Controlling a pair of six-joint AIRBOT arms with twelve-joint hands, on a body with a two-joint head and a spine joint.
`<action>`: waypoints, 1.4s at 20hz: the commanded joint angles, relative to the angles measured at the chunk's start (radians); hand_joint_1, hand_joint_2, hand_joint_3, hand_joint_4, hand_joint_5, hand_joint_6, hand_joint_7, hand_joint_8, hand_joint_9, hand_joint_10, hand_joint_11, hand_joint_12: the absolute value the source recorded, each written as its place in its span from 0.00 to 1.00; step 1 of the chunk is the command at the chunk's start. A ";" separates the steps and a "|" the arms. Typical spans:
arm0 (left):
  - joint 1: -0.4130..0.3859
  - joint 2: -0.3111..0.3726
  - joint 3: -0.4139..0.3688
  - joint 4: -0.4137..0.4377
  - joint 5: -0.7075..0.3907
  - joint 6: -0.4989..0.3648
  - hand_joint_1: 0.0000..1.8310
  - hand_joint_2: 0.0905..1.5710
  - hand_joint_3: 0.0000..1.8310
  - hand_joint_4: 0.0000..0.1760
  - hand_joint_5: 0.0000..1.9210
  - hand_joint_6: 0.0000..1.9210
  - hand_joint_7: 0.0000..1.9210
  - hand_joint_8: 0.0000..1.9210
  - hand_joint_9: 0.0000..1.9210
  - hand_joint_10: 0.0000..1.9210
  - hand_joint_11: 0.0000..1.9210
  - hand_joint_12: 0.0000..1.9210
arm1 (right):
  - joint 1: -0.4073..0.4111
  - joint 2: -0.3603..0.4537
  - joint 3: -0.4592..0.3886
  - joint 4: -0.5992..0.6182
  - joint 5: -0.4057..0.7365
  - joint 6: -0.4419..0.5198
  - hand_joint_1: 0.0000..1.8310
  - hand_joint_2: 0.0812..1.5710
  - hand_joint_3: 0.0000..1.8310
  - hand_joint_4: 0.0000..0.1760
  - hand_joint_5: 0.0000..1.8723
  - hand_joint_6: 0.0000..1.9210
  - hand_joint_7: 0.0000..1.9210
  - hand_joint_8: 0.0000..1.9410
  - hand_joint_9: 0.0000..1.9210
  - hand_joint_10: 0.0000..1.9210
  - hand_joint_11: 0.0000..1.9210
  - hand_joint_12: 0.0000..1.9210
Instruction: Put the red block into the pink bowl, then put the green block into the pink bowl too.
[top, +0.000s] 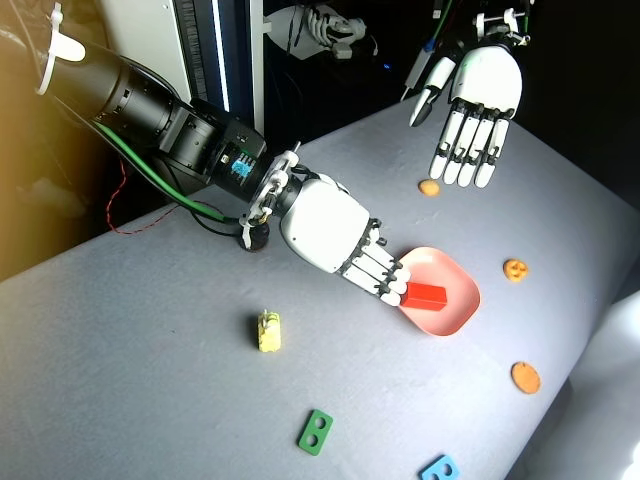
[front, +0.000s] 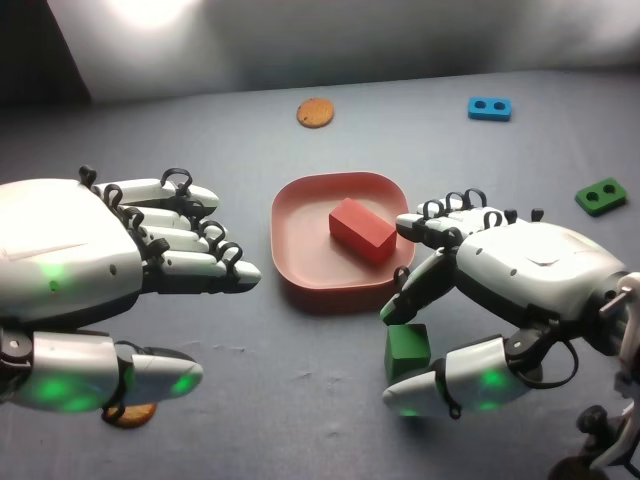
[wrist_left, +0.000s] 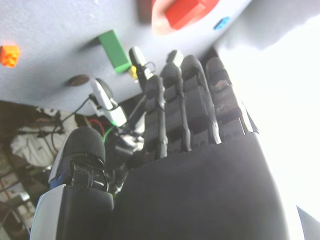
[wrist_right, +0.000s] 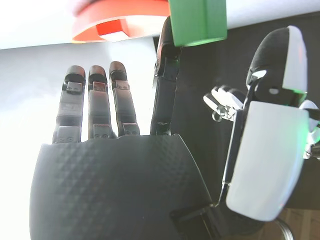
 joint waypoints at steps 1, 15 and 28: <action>-0.014 0.004 -0.004 -0.024 -0.078 -0.001 0.00 0.87 0.00 0.00 0.17 0.00 0.17 0.00 0.14 0.00 0.00 0.14 | 0.002 0.003 0.002 -0.042 0.090 0.006 0.40 0.44 0.00 1.00 0.50 0.01 0.05 0.00 0.00 0.00 0.00 0.00; -0.033 -0.004 -0.005 -0.015 -0.051 -0.001 0.00 0.87 0.00 0.00 0.18 0.01 0.18 0.00 0.15 0.00 0.00 0.16 | -0.033 -0.027 0.031 -0.043 0.099 0.007 0.43 0.46 0.00 1.00 0.53 0.01 0.09 0.01 0.00 0.00 0.00 0.00; -0.042 -0.006 -0.005 -0.015 -0.043 -0.001 0.00 0.88 0.00 0.00 0.19 0.00 0.19 0.00 0.16 0.00 0.00 0.14 | -0.033 -0.035 0.031 -0.043 0.101 0.010 0.47 0.50 0.01 0.89 0.55 0.01 0.13 0.01 0.02 0.01 0.00 0.00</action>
